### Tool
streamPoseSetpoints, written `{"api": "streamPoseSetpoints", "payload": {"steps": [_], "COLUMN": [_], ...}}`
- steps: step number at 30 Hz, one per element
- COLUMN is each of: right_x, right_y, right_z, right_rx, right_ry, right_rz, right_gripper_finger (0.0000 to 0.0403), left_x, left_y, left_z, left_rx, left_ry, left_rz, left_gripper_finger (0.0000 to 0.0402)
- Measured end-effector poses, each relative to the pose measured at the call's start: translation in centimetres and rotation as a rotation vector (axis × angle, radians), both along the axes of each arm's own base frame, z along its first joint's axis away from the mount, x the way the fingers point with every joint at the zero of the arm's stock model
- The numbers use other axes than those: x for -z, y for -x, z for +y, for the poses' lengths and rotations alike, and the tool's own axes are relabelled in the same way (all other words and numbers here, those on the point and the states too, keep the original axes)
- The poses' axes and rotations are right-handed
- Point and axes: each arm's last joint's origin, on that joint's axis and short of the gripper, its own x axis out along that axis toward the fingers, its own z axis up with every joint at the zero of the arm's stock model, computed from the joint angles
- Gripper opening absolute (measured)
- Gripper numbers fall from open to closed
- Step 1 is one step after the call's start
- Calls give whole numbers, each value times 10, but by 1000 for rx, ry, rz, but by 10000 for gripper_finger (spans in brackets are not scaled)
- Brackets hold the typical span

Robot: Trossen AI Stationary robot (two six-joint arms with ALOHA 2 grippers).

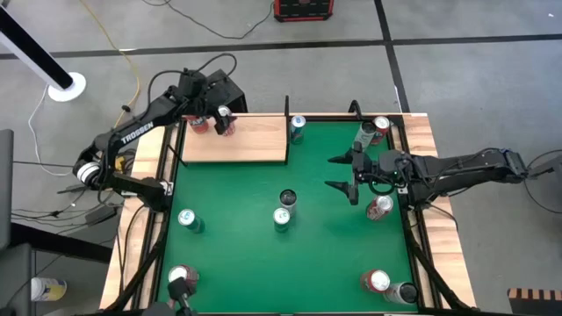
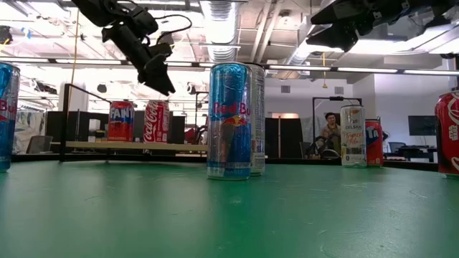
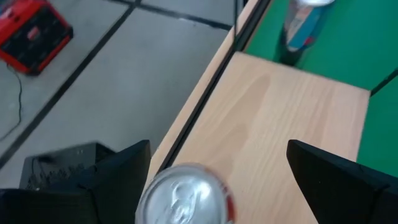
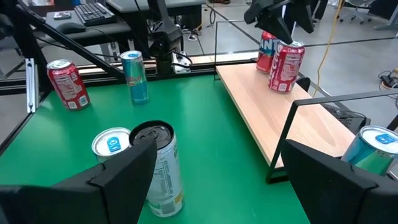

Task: Place canned beverage on shelf
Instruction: Put the bottom right red and white soda can on the shelf

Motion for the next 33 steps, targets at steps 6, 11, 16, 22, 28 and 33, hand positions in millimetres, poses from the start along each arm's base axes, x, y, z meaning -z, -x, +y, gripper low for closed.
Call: {"api": "streamPoseSetpoints", "payload": {"steps": [6,11,16,22,28,33], "right_x": [-3,-3,-3,-3,-3,-3], "right_y": [-1,-1,-1,-1,-1,-1], "right_z": [0,0,-1,-1,-1,-1], "right_rx": [3,5,9,9,10,9], "right_ry": [-18,-18,-20,-33,-33,-23], "right_rz": [-38,-39,-38,-38,-32,-30], "right_gripper_finger": [368,368,368,368,368,367], "left_x": [-7,-10,-11,-11,-11,-12], "left_y": [-17,-26,-33,-40,-43,-44], "left_z": [-8,-15,-21,-28,-30,-32], "left_rx": [59,97,103,134,140,131], "left_ry": [-59,-86,-90,-89,-75,-43], "left_rz": [-55,-81,-89,-89,-111,-131], "left_gripper_finger": [362,362,361,361,361,334]}}
